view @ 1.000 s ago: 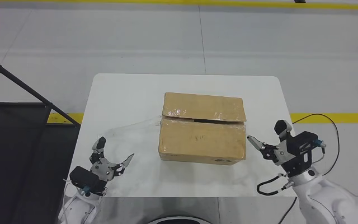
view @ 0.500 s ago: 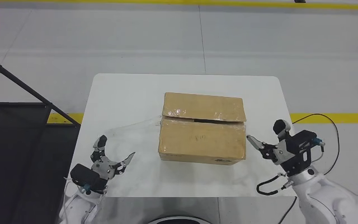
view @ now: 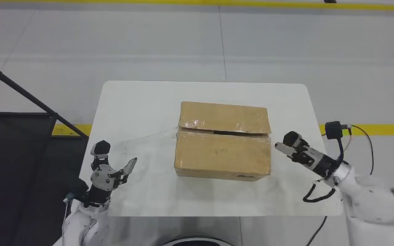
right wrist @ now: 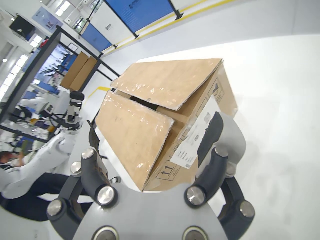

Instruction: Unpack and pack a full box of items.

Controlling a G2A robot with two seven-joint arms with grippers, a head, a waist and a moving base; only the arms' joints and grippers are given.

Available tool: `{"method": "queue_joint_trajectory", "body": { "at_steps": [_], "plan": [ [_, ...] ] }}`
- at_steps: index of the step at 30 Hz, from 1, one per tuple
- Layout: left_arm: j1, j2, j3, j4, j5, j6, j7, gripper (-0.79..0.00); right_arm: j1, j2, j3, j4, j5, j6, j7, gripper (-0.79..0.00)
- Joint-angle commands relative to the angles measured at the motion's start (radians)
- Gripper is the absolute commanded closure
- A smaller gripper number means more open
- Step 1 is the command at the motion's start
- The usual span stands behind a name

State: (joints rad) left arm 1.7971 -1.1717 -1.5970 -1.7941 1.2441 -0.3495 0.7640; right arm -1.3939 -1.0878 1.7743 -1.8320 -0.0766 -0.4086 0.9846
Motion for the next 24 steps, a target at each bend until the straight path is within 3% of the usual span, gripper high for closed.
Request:
{"method": "queue_joint_trajectory", "body": {
  "at_steps": [1,11,24],
  "plan": [
    [-0.001,0.000,-0.003,0.003,-0.002,-0.009,-0.003,-0.785,0.043,0.006,-0.013,0.046,0.074,0.019,0.086,-0.785],
    [-0.013,-0.001,0.001,0.013,-0.002,-0.046,-0.015,-0.785,0.169,0.022,-0.094,0.179,0.209,0.055,0.239,-0.785],
    [-0.024,-0.003,0.016,0.007,0.030,-0.064,-0.038,-0.785,0.232,0.036,-0.129,0.273,0.486,-0.005,0.392,-0.785]
  ]
}}
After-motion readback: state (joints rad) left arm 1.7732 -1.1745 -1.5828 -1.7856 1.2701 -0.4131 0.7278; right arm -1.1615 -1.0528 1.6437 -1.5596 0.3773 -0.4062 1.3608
